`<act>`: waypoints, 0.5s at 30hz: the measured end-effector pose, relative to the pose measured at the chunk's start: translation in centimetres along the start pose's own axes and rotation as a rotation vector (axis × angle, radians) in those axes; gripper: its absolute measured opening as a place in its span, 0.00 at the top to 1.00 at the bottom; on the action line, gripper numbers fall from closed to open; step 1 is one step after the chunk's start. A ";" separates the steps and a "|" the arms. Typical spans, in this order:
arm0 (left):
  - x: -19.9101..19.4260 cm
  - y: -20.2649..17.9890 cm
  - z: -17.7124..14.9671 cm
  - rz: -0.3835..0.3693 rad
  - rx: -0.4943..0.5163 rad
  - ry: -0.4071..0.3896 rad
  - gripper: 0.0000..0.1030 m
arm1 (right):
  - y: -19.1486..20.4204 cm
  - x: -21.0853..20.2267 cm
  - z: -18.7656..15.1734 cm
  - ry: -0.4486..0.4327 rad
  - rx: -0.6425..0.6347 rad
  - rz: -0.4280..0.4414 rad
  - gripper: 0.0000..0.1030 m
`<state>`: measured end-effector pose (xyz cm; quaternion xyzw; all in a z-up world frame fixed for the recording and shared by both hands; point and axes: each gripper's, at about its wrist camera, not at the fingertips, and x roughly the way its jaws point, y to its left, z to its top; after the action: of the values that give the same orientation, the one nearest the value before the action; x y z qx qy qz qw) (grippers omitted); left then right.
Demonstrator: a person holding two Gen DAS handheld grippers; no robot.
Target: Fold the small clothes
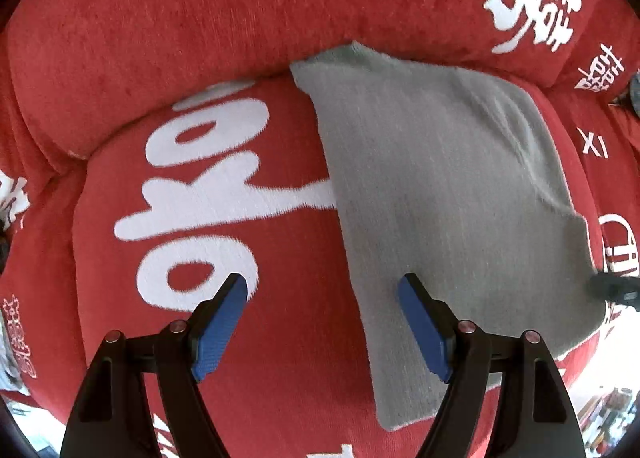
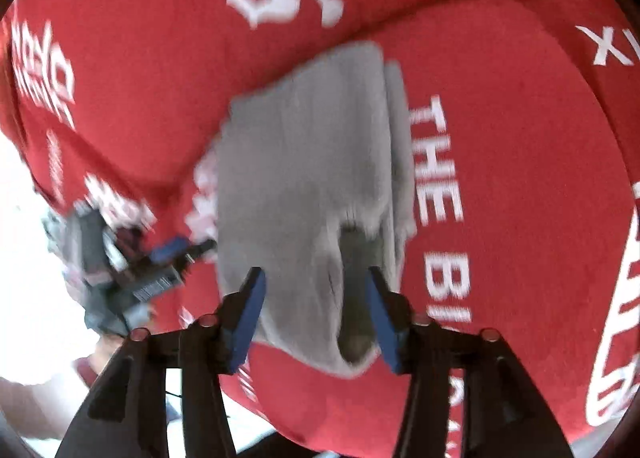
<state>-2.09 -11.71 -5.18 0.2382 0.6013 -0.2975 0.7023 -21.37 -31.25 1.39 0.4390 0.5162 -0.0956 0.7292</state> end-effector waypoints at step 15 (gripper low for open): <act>0.5 0.4 -2.2 0.014 -0.029 0.066 0.12 | -2.1 2.6 -2.1 0.032 0.064 -0.147 0.93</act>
<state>-3.26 -9.98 -5.99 0.2416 0.6267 -0.2758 0.6876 -22.81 -30.13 -2.09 0.4245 0.5555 -0.1584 0.6972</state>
